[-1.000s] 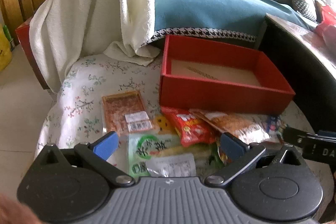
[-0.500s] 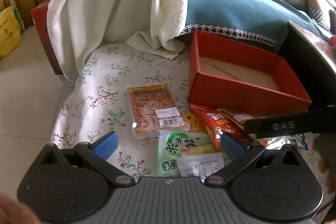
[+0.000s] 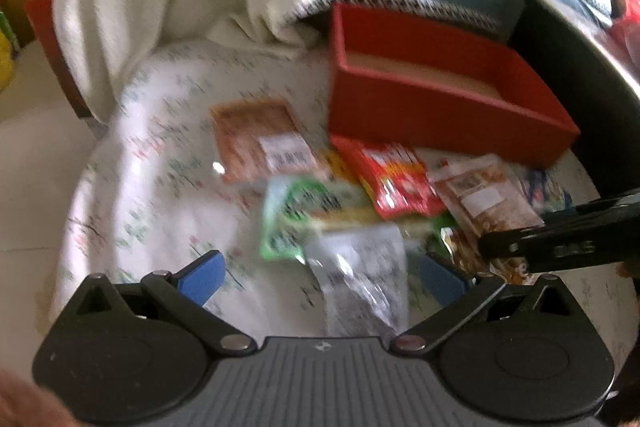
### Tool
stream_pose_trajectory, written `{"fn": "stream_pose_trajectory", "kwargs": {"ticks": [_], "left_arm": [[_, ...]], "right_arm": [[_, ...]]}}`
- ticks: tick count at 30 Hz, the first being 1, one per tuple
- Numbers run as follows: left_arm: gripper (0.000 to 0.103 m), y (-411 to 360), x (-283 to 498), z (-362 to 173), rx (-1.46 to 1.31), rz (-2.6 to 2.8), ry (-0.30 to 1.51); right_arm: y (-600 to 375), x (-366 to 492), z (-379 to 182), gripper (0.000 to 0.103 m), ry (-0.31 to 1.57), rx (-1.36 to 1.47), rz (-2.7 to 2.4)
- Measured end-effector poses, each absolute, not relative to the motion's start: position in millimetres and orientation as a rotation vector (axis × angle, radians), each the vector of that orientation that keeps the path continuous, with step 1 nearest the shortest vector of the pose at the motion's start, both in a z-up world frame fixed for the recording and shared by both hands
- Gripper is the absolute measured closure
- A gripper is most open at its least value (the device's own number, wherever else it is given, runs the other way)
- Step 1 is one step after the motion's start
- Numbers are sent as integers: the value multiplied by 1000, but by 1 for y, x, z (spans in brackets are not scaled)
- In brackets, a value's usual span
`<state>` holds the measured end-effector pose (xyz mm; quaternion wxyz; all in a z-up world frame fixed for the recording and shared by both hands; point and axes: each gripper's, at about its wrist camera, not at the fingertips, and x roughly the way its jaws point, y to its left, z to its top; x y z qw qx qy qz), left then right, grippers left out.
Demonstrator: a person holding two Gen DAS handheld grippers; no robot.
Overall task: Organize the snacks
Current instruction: 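Grasp the brown bread bag with the right gripper while the left gripper approaches the silver foil pouch, then grasp the silver foil pouch with the left gripper while the right gripper lifts the bread bag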
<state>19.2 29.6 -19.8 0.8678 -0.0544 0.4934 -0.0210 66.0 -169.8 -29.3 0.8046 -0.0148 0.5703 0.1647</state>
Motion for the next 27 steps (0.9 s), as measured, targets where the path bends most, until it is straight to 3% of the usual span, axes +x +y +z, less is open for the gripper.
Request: {"fn": "stream_pose_trajectory", "kwargs": {"ticks": [7,17,22,24,26,27], "left_arm": [[4,15,25,-42,-68,-11,1111],[4,-10,28,-64,5,13,1137],[5,-8,26,-63,12,-3,1134],[13,-6,25,-61,8,-1,1119],[38,-2,20,-56,-4,1,1101],[46,-1,18,-53,9,2,1091]], "right_arm": [[-200,53,-43,42,1212,-31,285],[-193,69,-65,17,1236,-36,274],[-202,61,-65,17,1233,-24,290],[-208,55,-65,19,1227,-41,287],[-206,47,-65,27,1208,-95,269],[-205,43,-64,31,1201,-123,261]]}}
